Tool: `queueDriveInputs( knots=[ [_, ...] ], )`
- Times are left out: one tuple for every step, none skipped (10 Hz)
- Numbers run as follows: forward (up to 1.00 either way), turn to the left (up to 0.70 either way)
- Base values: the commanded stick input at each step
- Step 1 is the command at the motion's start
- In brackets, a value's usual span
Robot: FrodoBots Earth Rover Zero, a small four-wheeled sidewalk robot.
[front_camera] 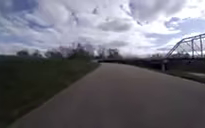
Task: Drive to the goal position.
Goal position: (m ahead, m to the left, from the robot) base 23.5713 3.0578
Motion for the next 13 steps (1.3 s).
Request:
queueDriveInputs(
  knots=[
    [1.00,0.00],
    [1.00,0.00],
    [1.00,0.00],
    [1.00,0.00],
    [1.00,0.00],
    [1.00,0.00],
    [1.00,0.00],
    [1.00,0.00],
    [1.00,0.00],
    [1.00,0.00],
    [1.00,0.00],
    [1.00,0.00],
    [1.00,-0.05]
  ],
)
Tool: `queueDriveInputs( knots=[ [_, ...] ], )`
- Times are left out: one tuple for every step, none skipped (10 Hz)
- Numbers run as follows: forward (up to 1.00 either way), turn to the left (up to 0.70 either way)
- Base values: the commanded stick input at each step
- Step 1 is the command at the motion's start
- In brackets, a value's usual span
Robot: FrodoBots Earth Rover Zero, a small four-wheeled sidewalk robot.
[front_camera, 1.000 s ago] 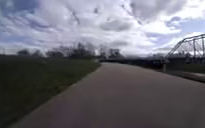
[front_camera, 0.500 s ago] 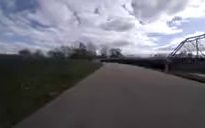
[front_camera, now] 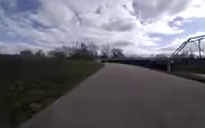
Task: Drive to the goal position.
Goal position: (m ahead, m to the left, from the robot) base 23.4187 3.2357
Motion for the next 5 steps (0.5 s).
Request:
queueDriveInputs(
  knots=[
    [1.00,-0.26],
    [1.00,-0.39],
    [1.00,-0.39],
    [1.00,-0.40],
    [1.00,-0.40]
  ],
)
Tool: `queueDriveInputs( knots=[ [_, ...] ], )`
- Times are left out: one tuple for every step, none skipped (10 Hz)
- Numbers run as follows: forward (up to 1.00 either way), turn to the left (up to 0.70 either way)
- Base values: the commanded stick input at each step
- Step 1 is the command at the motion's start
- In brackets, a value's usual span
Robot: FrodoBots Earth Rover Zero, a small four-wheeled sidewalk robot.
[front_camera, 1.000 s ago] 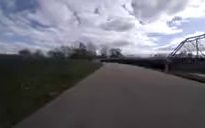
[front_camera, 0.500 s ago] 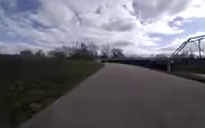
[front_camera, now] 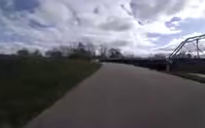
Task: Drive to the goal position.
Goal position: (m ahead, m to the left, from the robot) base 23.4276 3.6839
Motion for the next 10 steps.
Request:
queueDriveInputs(
  knots=[
    [1.00,-0.11],
    [1.00,0.00],
    [1.00,0.00],
    [1.00,0.00],
    [1.00,0.00],
    [1.00,0.00],
    [1.00,0.00],
    [1.00,0.00],
    [1.00,0.00],
    [1.00,0.00]
  ],
)
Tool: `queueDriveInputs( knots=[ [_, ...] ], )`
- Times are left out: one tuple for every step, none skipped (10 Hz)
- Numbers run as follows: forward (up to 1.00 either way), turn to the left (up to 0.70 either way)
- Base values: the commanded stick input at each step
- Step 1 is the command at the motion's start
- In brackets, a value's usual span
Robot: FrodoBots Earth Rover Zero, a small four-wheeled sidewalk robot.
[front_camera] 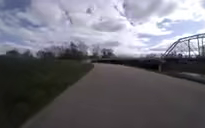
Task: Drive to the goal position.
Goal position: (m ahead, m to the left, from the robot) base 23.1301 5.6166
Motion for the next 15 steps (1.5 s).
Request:
queueDriveInputs(
  knots=[
    [1.00,0.00],
    [1.00,0.00],
    [1.00,0.00],
    [1.00,0.00],
    [1.00,-0.21],
    [1.00,-0.34],
    [1.00,-0.37],
    [1.00,-0.35],
    [1.00,-0.04],
    [1.00,0.00],
    [1.00,0.00],
    [1.00,0.00],
    [1.00,0.00],
    [1.00,0.00],
    [1.00,0.00]
  ],
)
